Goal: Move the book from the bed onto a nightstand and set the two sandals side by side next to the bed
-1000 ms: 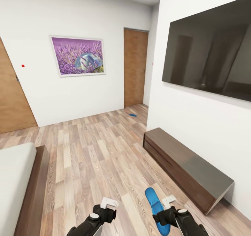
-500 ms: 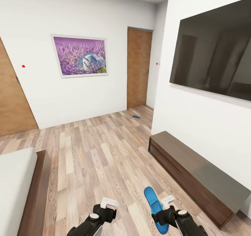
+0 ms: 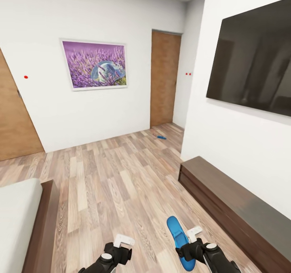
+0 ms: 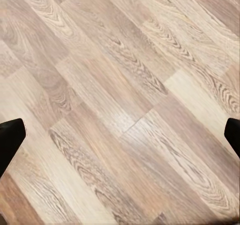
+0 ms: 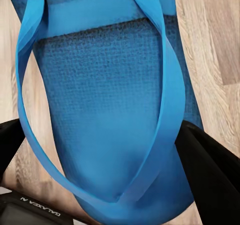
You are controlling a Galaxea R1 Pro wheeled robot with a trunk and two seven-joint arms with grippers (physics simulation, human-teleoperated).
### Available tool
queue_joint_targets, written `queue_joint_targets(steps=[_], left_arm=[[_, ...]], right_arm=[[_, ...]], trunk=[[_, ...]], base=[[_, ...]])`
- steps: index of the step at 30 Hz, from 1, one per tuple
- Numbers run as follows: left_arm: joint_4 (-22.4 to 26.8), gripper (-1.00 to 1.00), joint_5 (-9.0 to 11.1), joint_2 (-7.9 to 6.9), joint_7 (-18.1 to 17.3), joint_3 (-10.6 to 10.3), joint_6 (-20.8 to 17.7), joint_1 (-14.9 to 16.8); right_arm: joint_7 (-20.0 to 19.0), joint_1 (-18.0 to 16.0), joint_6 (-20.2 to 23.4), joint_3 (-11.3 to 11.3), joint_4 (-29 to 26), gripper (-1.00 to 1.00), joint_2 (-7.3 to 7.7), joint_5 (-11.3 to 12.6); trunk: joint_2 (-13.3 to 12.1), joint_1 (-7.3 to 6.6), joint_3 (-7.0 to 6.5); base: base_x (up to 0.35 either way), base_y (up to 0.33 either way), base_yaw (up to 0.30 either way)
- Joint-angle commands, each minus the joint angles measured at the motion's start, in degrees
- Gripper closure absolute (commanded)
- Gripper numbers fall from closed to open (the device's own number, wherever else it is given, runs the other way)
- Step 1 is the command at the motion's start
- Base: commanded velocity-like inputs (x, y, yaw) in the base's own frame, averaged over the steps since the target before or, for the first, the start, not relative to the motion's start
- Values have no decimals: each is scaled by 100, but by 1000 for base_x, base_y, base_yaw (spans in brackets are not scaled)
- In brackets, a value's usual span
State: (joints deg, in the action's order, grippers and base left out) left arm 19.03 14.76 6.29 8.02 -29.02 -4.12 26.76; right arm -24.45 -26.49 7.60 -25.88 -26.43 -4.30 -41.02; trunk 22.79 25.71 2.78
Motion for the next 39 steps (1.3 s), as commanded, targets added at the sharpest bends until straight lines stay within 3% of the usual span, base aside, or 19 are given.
queue_joint_targets(steps=[1, 39], left_arm=[[-7, -100, 54, -5, 39, -49, -17, 5], [-84, -100, 30, -5, 33, -66, 31, 5]], right_arm=[[-51, -5, 29, -47, -17, 100, -9, -29], [-51, -5, 22, -37, -12, 100, 3, -46]], trunk=[[13, 7, 13], [13, 7, 13]], base=[[329, 169, 1], [340, 129, 0]])
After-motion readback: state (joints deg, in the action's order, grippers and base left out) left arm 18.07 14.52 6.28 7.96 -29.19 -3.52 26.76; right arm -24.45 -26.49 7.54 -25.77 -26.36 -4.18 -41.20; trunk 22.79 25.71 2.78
